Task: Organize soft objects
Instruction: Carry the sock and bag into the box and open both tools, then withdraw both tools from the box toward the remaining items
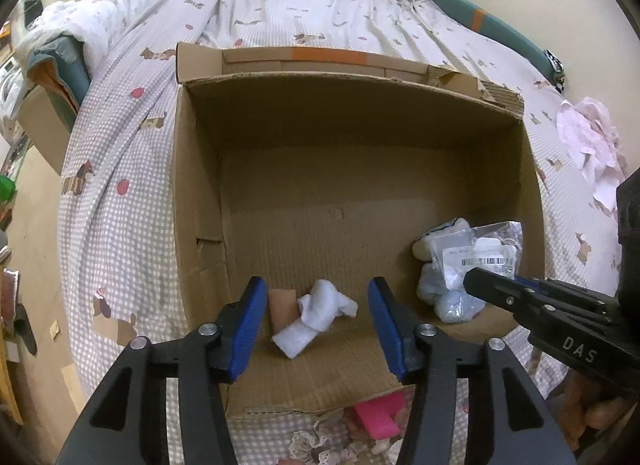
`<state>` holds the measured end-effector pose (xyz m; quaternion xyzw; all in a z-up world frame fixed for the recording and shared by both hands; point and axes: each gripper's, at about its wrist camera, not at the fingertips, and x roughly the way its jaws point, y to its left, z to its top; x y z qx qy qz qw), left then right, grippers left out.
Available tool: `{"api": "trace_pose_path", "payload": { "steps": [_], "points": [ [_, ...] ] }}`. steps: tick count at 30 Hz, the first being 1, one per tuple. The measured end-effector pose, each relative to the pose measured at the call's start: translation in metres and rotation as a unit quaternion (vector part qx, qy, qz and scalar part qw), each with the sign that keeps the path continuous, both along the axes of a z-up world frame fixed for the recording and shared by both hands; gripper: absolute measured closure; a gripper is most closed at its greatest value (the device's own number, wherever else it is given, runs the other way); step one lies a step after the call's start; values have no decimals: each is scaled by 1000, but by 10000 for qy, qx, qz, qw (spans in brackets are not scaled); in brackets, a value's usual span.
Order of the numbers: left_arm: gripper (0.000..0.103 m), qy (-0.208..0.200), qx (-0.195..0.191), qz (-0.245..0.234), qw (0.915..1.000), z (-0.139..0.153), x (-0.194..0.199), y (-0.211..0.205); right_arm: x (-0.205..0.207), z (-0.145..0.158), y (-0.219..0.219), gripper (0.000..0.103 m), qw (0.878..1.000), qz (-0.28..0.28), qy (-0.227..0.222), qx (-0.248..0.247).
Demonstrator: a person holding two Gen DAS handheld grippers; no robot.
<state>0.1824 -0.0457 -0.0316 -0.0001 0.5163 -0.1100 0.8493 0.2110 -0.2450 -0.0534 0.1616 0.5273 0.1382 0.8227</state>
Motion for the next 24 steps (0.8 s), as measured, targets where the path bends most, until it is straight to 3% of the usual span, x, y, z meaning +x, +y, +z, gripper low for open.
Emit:
{"api": "trace_pose_path", "payload": {
  "steps": [3, 7, 8, 9, 11, 13, 15, 24],
  "points": [
    [30, -57, 45, 9, 10000, 1, 2, 2, -1, 1, -3, 87, 10000, -50, -46, 67],
    [27, -82, 104, 38, 9999, 5, -1, -1, -3, 6, -11, 77, 9995, -242, -137, 151],
    [26, -82, 113, 73, 9999, 5, 0, 0, -4, 9, -13, 66, 9992, -313, -231, 112],
    [25, -83, 110, 94, 9999, 5, 0, 1, -5, 13, -14, 44, 9987, -361, -334, 101],
    [25, -95, 95, 110, 9998, 7, 0, 1, -9, 22, -19, 19, 9968, -526, -591, 77],
    [25, -130, 104, 126, 9998, 8, 0, 1, -11, 30, -21, 16, 9949, -636, -782, -29],
    [25, -173, 124, 151, 9997, 10, 0, 2, -12, 34, -21, 2, 9936, -707, -871, -150],
    [25, -332, 90, 251, 9991, 18, -7, 10, -14, 42, -17, 0, 9924, -641, -1022, -223]
  ]
}}
